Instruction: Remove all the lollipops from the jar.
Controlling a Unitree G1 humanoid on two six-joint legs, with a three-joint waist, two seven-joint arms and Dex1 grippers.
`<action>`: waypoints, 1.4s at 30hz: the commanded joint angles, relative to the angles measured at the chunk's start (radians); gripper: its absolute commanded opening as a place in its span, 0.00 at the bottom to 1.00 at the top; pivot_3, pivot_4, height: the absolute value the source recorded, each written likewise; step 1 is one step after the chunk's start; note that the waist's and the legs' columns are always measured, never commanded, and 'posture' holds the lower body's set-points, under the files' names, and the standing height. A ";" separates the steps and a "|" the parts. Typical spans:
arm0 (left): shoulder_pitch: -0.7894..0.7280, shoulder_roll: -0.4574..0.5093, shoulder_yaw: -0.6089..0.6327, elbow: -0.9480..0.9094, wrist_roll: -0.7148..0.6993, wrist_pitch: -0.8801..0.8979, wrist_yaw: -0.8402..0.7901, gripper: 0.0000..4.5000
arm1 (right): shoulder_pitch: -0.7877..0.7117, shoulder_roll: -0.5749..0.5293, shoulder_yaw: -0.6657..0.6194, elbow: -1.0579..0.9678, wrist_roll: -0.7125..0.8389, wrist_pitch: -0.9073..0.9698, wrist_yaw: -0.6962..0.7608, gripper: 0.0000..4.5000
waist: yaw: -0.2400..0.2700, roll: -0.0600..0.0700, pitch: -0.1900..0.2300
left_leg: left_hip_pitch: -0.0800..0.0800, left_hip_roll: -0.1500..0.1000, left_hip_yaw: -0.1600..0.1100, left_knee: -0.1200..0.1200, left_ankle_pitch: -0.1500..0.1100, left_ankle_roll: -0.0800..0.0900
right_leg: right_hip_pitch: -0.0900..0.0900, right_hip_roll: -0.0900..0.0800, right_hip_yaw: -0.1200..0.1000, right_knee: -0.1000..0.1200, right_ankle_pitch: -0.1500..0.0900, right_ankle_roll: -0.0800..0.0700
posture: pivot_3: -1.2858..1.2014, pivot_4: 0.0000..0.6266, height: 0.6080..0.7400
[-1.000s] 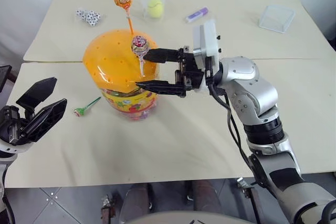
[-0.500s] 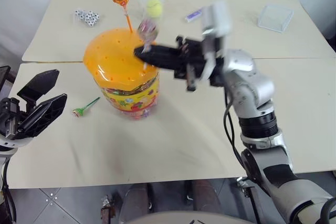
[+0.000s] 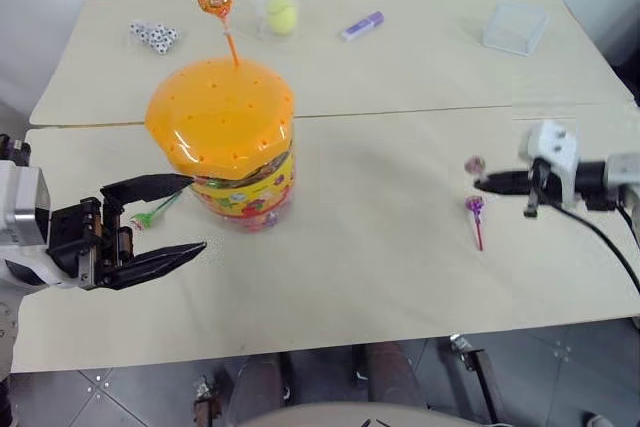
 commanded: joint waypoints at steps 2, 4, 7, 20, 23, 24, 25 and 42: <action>0.013 0.016 0.031 -0.033 -0.021 0.000 -0.016 0.90 | 0.018 -0.011 -0.021 0.091 -0.054 -0.078 -0.005 0.06 | -0.002 0.001 0.001 | 0.000 0.000 0.000 0.002 0.000 0.000 | 0.000 0.000 0.001 0.001 0.000 0.000 | 0.52 0.24 1.00; 0.019 0.018 0.043 -0.029 -0.031 0.009 -0.019 0.90 | 0.021 0.010 -0.038 0.113 -0.055 -0.123 -0.019 0.16 | -0.002 0.001 0.001 | 0.000 0.001 0.000 0.003 0.000 0.000 | 0.000 0.000 0.001 0.001 0.000 0.000 | 0.52 0.24 1.00; 0.019 0.010 0.078 -0.024 -0.082 0.041 0.007 0.90 | 0.012 0.038 -0.065 0.131 -0.028 -0.175 -0.005 0.38 | 0.001 0.001 0.001 | -0.001 0.001 -0.001 0.003 0.000 0.000 | 0.000 0.000 0.001 0.001 0.000 0.000 | 0.52 0.24 1.00; 0.086 -0.186 0.312 0.129 -0.202 0.034 0.221 0.90 | -0.258 0.345 -0.141 -0.329 0.437 0.239 -0.023 0.98 | 0.014 0.005 0.003 | -0.001 0.003 -0.008 0.007 -0.001 0.000 | 0.000 0.001 0.001 0.004 0.000 0.000 | 0.52 0.24 1.00; 0.075 -0.211 0.301 0.122 -0.253 0.056 0.253 0.90 | -0.443 0.572 -0.084 -0.293 0.403 0.300 -0.232 0.98 | 0.015 0.005 0.003 | -0.001 0.002 -0.008 0.008 -0.001 0.000 | 0.000 0.000 0.001 0.007 0.000 0.000 | 0.52 0.24 1.00; 0.076 -0.215 0.293 0.116 -0.262 0.061 0.256 0.90 | -0.484 0.631 -0.070 -0.277 0.386 0.312 -0.282 0.98 | 0.012 0.005 0.003 | -0.001 0.002 -0.008 0.008 -0.001 0.000 | 0.000 0.000 0.001 0.007 0.000 0.000 | 0.52 0.24 1.00; 0.076 -0.216 0.287 0.113 -0.267 0.063 0.257 0.90 | -0.509 0.669 -0.055 -0.272 0.369 0.322 -0.313 0.98 | 0.011 0.005 0.003 | -0.001 0.002 -0.009 0.008 -0.001 0.000 | -0.001 0.000 0.001 0.008 0.000 0.000 | 0.52 0.24 1.00; 0.060 -0.221 0.268 0.098 -0.287 0.046 0.273 0.90 | -0.645 0.878 0.004 -0.189 0.312 0.345 -0.362 0.47 | -0.002 0.000 0.000 | -0.003 0.001 -0.007 0.007 -0.003 -0.001 | -0.001 0.000 -0.004 0.008 0.000 0.000 | 0.52 0.24 1.00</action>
